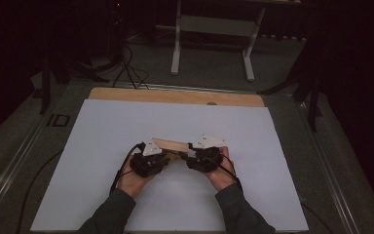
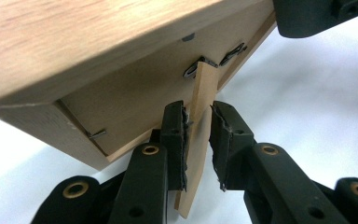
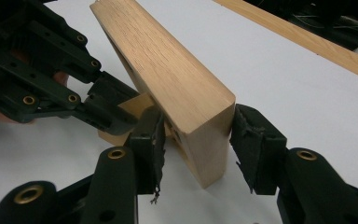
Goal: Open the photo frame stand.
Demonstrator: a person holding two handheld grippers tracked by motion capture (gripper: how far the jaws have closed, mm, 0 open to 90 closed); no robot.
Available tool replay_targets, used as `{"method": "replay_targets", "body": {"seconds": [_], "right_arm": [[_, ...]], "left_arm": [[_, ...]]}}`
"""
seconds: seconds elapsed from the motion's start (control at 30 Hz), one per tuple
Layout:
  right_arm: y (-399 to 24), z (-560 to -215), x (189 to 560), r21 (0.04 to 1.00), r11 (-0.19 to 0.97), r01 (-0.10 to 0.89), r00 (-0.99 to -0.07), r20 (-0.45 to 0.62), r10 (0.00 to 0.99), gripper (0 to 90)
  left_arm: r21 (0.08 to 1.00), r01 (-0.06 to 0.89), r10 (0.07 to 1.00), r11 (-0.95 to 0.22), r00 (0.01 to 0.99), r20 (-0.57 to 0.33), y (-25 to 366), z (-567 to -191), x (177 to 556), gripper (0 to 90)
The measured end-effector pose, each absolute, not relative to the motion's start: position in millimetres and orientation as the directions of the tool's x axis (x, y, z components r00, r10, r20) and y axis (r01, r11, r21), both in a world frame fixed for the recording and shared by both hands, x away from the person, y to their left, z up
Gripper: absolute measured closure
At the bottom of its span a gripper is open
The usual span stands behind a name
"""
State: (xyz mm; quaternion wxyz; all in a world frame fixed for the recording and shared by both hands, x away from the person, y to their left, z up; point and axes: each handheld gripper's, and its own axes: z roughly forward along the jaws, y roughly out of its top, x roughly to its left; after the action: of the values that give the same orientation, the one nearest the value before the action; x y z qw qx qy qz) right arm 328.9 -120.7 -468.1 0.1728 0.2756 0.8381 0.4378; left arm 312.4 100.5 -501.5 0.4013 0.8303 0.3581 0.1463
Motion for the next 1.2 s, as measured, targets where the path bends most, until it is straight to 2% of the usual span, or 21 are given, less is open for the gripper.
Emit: {"method": "replay_targets", "body": {"seconds": [0.77,1.2], "right_arm": [[-123.7,-475.5,312.4,0.841,0.451,0.298,-0.795,-0.042,0.606,53.1],[-125.1,-474.4,308.1,0.846,0.454,0.278,-0.796,-0.061,0.602,41.5]], "left_arm": [[0.768,0.476,0.709,-0.429,0.704,-0.040,102.5,-508.1,304.6,75.0],[0.773,0.480,0.718,-0.414,0.694,-0.047,110.1,-504.6,299.5,65.7]]}}
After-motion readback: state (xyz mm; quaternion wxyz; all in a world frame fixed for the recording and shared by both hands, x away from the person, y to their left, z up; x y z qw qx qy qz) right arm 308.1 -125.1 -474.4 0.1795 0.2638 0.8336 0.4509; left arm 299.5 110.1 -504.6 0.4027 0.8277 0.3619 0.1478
